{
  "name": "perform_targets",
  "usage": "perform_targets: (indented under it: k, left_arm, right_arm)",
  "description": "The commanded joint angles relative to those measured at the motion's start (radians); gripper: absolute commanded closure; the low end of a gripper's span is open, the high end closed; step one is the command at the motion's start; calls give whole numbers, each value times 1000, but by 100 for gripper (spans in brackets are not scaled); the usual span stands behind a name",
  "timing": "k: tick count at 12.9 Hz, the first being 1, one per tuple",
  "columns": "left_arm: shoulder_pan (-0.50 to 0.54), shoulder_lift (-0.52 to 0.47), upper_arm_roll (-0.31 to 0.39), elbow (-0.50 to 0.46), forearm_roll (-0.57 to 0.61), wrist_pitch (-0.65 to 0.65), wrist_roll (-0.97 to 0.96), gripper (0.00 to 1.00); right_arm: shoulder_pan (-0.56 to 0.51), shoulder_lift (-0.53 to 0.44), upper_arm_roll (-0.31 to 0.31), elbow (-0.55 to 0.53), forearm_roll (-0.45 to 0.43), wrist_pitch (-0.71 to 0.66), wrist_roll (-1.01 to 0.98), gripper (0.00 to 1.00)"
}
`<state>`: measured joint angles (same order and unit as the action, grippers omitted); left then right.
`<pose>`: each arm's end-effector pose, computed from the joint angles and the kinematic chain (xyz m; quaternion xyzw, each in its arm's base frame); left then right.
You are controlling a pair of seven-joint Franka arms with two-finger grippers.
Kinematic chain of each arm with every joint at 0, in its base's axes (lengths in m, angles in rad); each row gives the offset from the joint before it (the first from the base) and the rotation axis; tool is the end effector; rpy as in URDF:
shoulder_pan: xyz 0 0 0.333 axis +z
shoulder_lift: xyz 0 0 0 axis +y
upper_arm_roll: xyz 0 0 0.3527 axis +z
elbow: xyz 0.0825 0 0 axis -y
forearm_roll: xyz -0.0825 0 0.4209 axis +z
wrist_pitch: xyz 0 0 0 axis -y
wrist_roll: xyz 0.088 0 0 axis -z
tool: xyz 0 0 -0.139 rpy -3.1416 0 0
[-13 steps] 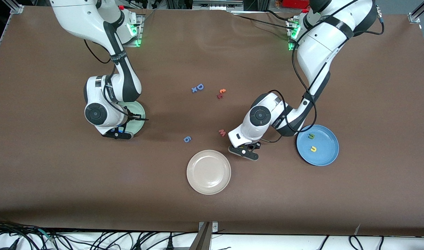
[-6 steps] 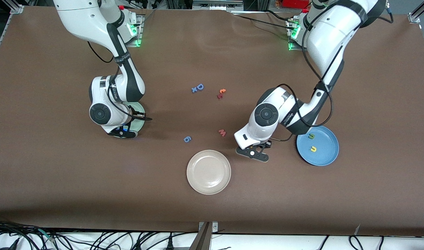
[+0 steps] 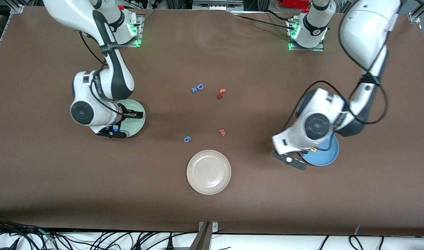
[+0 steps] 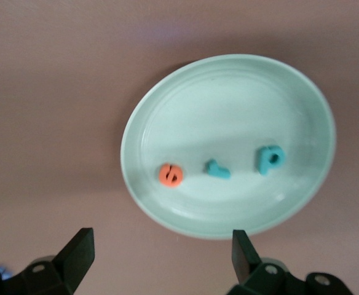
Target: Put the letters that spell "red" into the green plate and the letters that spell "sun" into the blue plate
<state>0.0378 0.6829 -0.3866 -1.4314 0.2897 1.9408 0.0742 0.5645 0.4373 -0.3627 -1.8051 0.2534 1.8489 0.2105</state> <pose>0.7338 -0.1848 0.2817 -0.9695 0.2375 0.0582 0.0172 0.6151 0.1655 0.2734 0.9817 -0.0586 -0.1812 0.0006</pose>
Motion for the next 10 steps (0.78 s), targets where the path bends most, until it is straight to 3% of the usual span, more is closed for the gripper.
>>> perform_targets:
  k: [1,6,10]
  left_arm:
    - [109,-34,-18,-72,-30,-2,158,91]
    - [243,-57,-17,-207,-8,20,237,90]
    - [304,-52,-17,-306,62,165,237,90]
  right_arm:
    - [0,-14,-30,122,12,-155,-17,1]
    - [2,-23,-62,309,-11,-345,-13,0]
    - [2,-81,-64,395,-77,-448,-13,0]
